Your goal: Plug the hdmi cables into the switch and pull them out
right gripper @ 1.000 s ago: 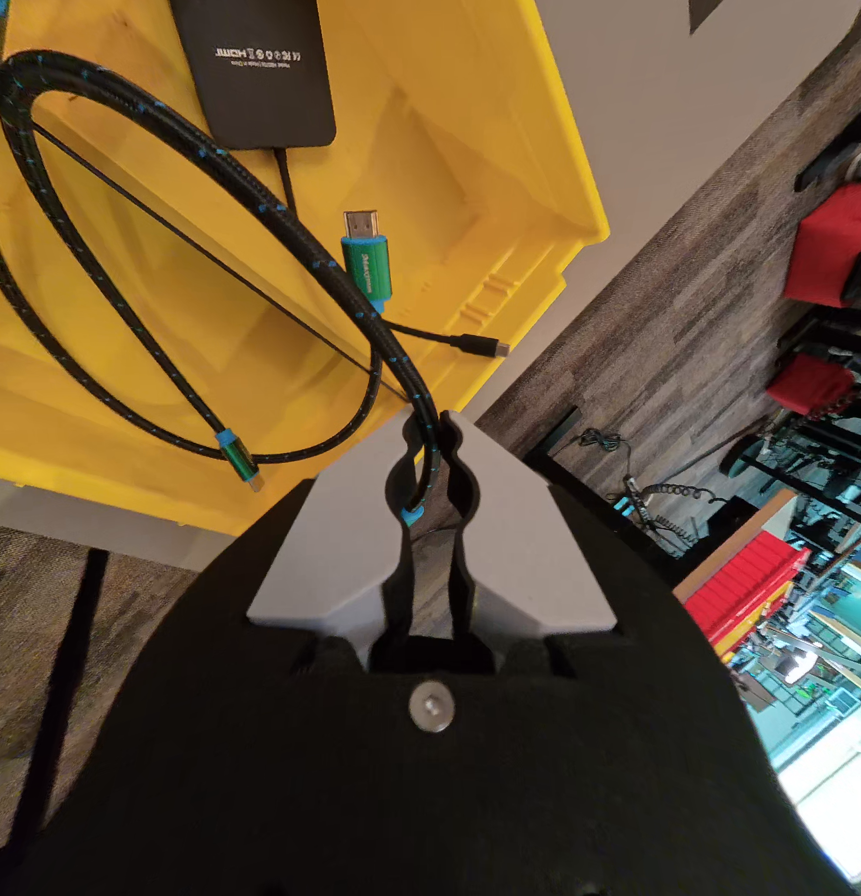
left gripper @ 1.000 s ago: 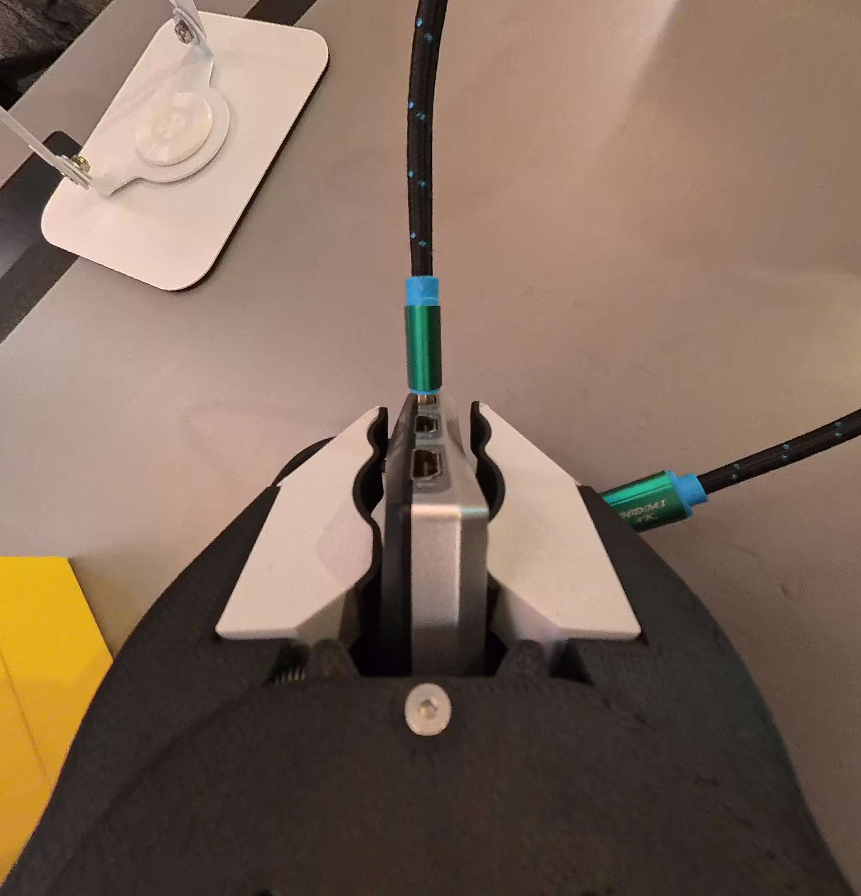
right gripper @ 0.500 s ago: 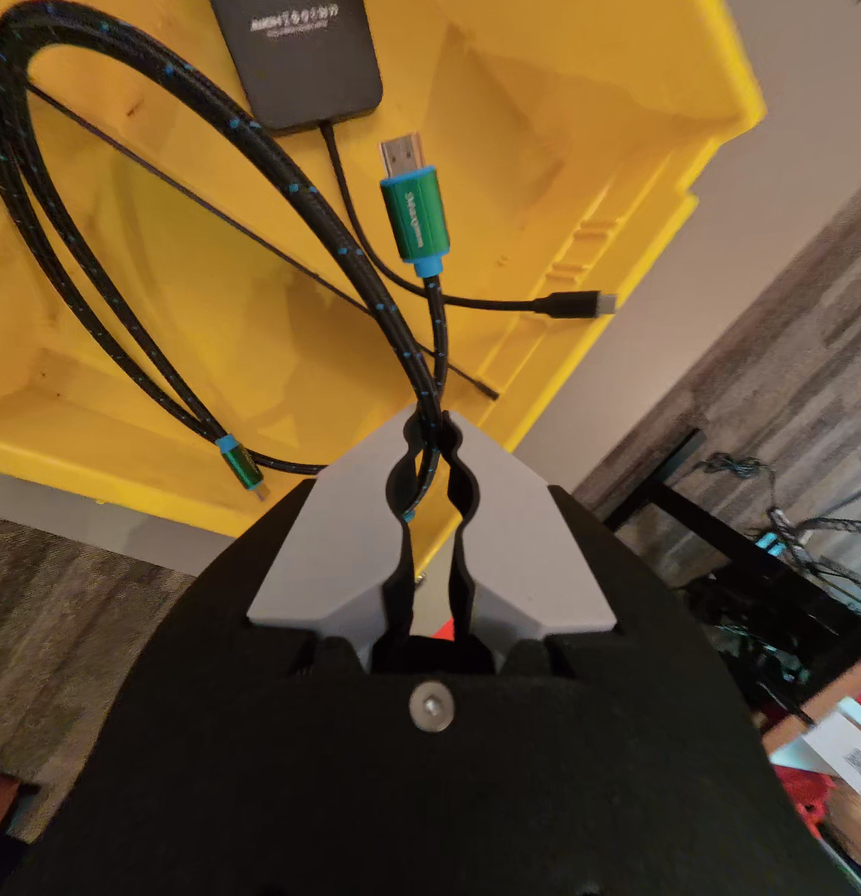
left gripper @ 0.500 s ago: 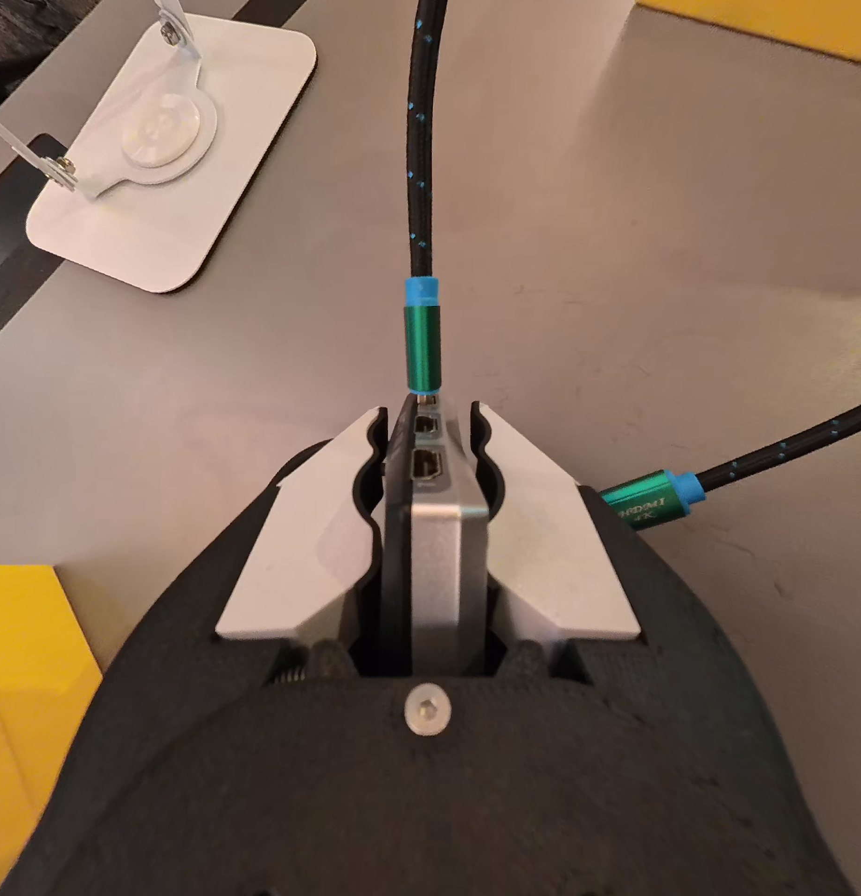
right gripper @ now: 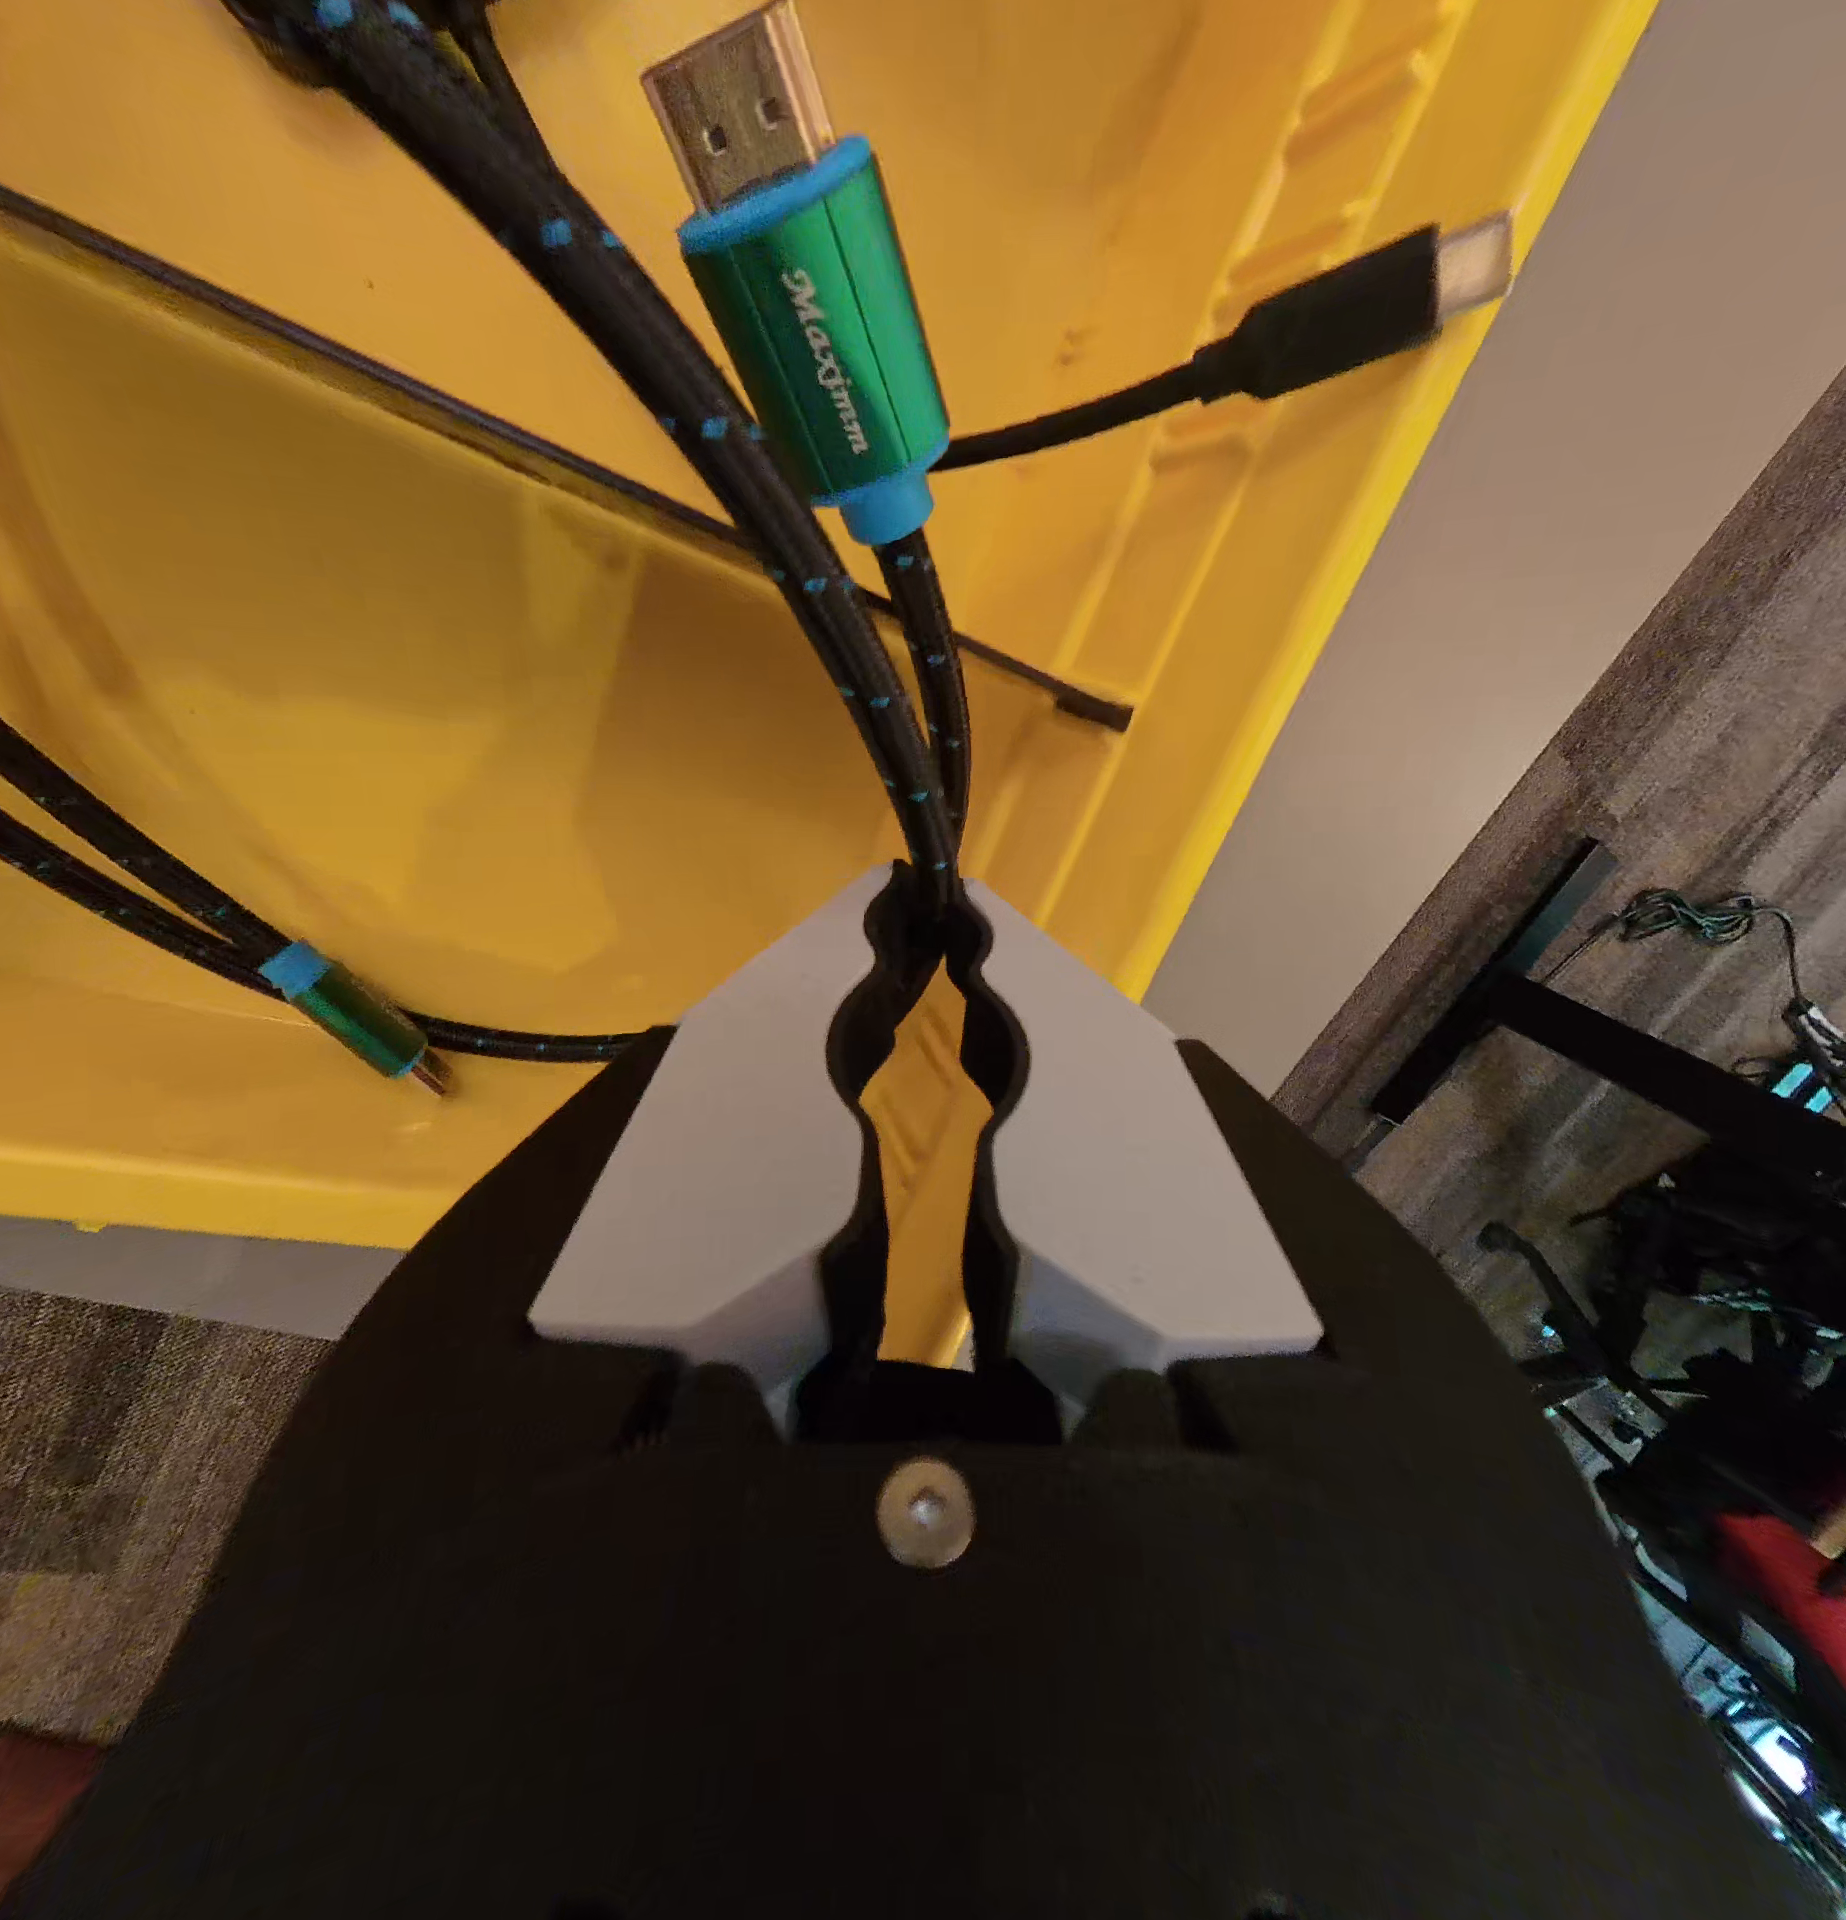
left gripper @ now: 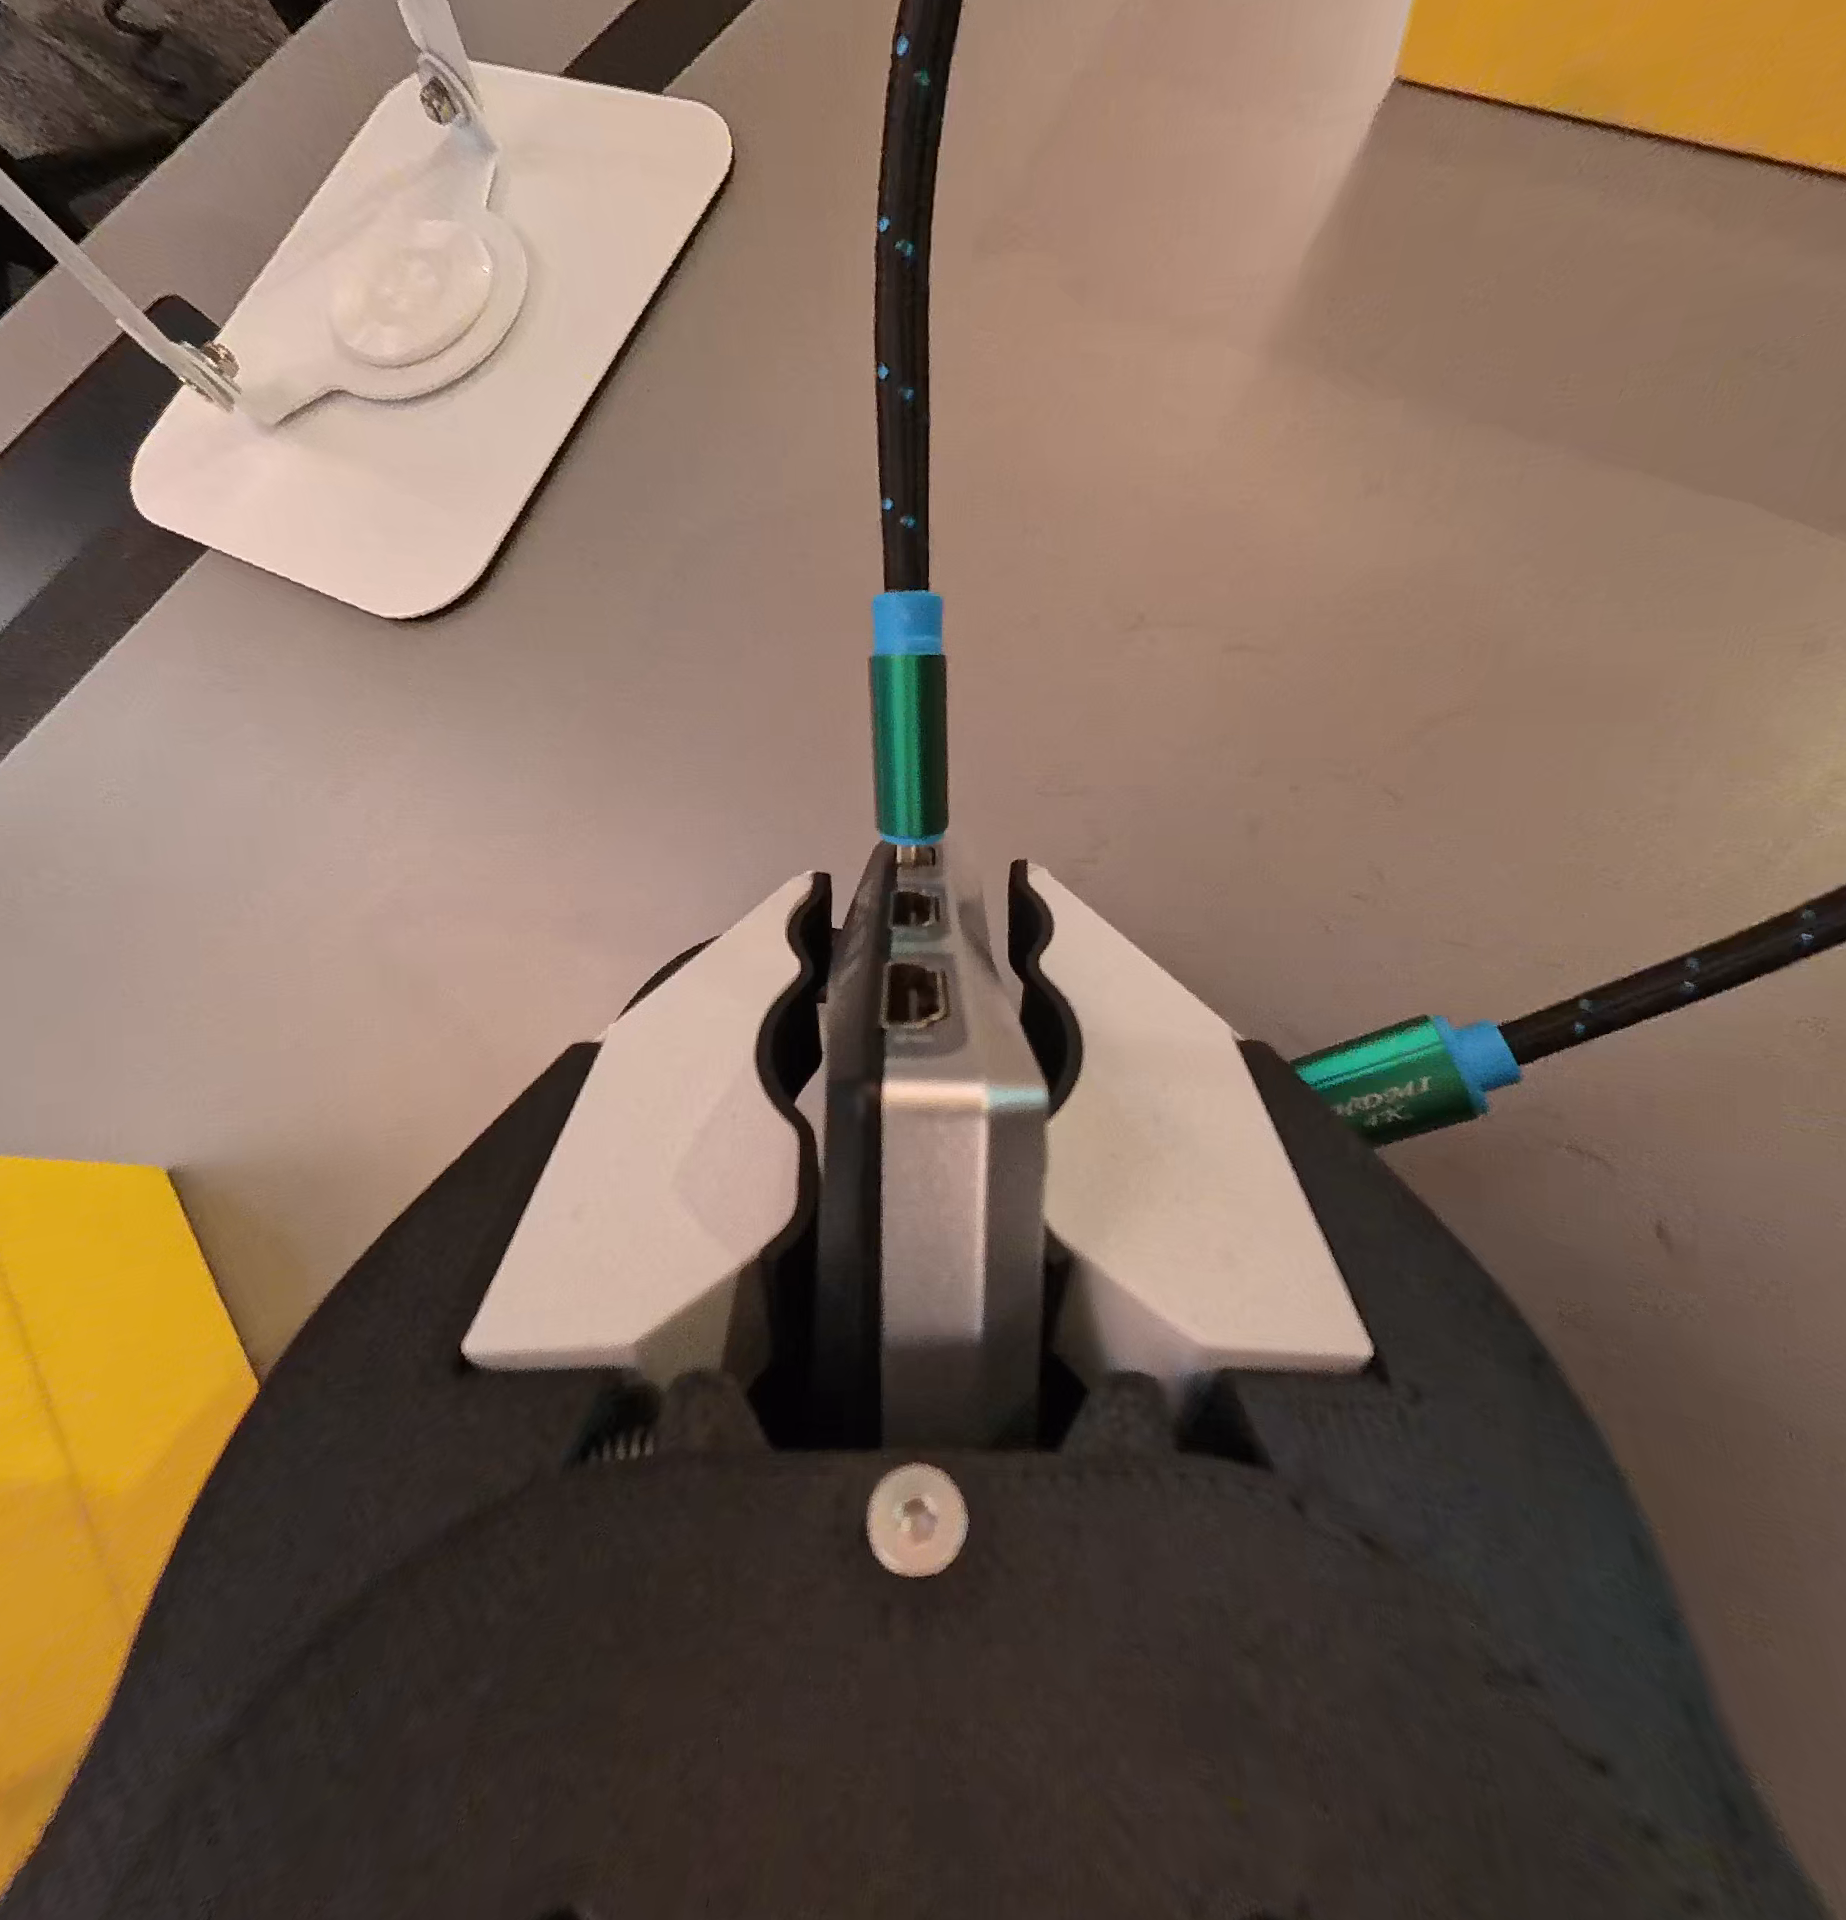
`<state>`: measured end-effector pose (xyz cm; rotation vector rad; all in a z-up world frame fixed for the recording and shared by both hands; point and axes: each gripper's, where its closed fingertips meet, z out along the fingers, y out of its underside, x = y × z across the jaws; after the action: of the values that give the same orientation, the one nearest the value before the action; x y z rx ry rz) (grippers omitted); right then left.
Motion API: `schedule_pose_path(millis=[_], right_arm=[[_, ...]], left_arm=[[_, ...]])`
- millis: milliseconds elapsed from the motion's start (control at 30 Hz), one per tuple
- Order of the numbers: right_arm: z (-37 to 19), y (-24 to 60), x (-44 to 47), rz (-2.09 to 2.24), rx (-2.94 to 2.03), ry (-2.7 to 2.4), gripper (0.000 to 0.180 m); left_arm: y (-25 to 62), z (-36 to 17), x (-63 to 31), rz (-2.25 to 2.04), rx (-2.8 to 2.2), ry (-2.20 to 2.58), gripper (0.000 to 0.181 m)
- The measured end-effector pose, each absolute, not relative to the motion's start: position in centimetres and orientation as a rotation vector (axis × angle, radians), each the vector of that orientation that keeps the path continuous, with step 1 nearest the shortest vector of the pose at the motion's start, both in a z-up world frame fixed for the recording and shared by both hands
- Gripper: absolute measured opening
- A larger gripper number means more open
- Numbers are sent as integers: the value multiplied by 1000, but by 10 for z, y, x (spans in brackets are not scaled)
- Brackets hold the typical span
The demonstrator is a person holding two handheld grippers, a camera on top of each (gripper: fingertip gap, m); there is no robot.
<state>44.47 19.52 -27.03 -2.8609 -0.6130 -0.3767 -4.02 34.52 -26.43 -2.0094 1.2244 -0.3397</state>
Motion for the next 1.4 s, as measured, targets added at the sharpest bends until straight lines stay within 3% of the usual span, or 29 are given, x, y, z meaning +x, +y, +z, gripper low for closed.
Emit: schedule_pose_path(millis=[33,133,200,400,567,833,1200,1400], right_arm=[[-272,194,444,-369,-2863,-607,2],[-275,189,439,-315,-2868,-607,4],[-273,186,431,-248,-2859,-605,19],[-246,188,413,-137,-2747,-645,37],[-218,189,411,-126,-2653,-643,33],[-218,192,402,-217,-2585,-692,33],[-153,213,174,296,-2094,-1025,41],[-155,248,103,266,-1991,-1082,64]], left_arm=[[345,-264,-40,-341,-2009,1223,32],[344,-266,-39,-339,-2009,1224,32],[344,-266,-39,-336,-2008,1227,32],[343,-264,-42,-336,-2009,1221,32],[343,-264,-42,-336,-2008,1217,32],[341,-264,-41,-328,-1999,1219,32],[341,-249,-43,-169,-1907,1256,32],[336,-249,-44,-72,-1835,1327,32]])
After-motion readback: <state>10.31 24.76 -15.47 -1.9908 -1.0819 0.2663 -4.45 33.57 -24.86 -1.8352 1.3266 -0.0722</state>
